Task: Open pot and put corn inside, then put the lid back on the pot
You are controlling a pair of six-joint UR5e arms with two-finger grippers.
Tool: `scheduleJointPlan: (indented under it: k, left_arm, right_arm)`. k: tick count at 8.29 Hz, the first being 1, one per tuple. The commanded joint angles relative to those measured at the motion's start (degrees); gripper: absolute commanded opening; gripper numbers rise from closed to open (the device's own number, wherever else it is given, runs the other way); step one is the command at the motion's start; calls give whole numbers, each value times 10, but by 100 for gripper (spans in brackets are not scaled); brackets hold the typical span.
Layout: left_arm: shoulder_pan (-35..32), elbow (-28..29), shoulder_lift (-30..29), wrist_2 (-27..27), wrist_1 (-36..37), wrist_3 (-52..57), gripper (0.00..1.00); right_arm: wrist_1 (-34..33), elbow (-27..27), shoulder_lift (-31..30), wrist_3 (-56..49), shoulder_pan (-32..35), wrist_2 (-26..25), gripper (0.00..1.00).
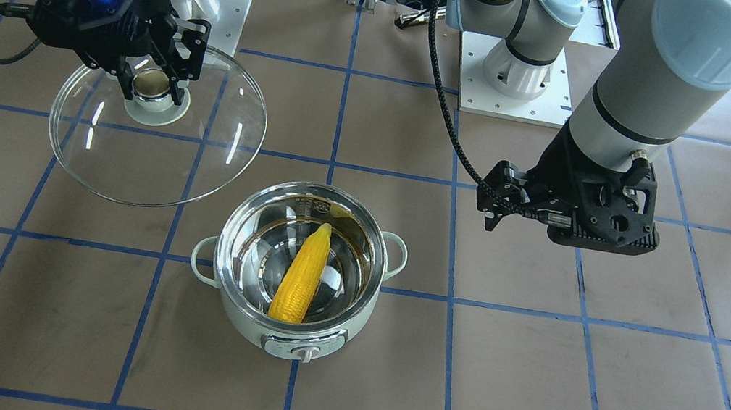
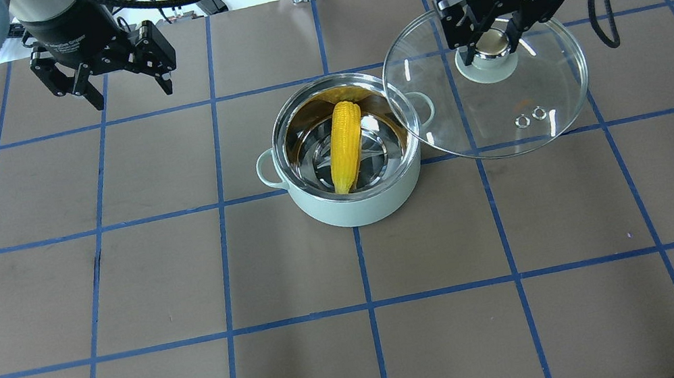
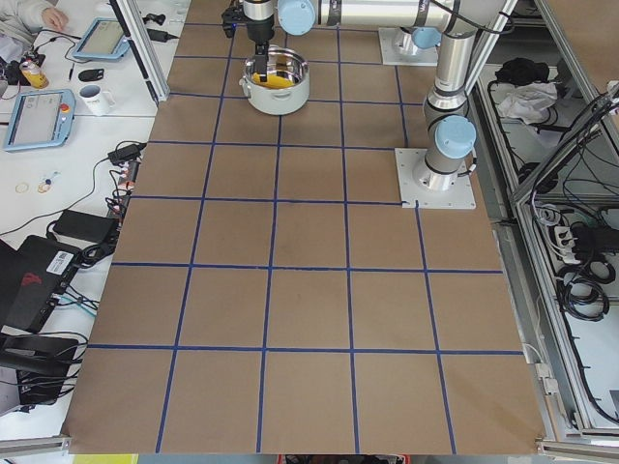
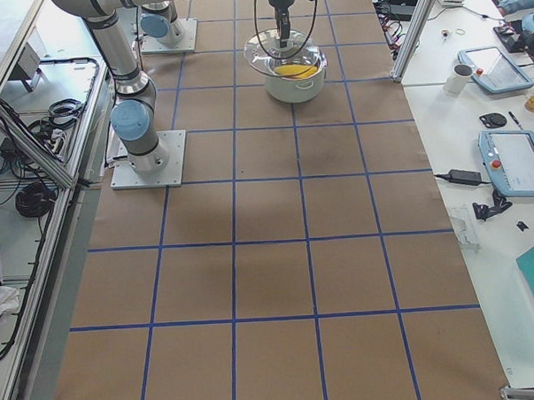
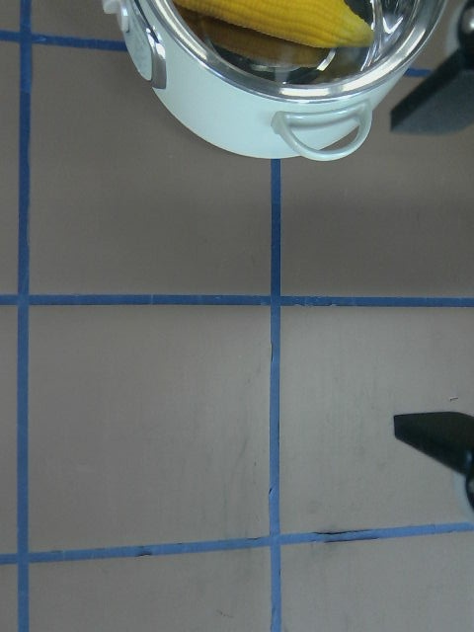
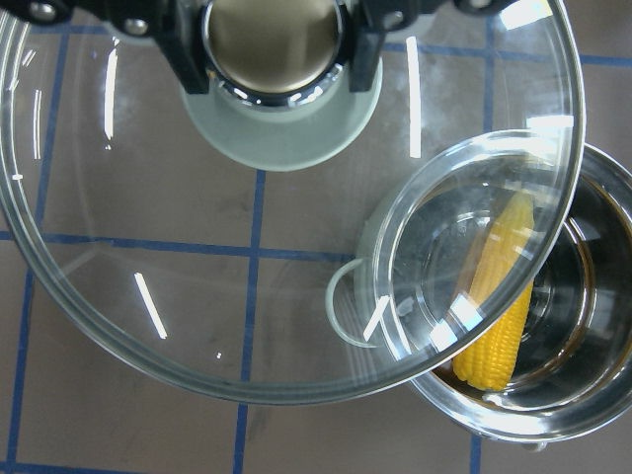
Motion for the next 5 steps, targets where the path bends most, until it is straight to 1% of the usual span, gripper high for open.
scheduleJointPlan:
  k: [1,2,3,5]
  left_arm:
    - [1,-1,6,28,1,10,100]
    - [1,-1,7,29,1,10,100]
    - [0,-1,11,32,1,10,100]
    - [0,-2,12,33,1,9,100]
  right_arm:
    - [-47,-20,47,74,46,3,41]
    - [-49,-34,66,85,71,-4,41]
    - [-61,-37,80,134,92,-2,40]
    - [-122,-38,123,172,125,3,39]
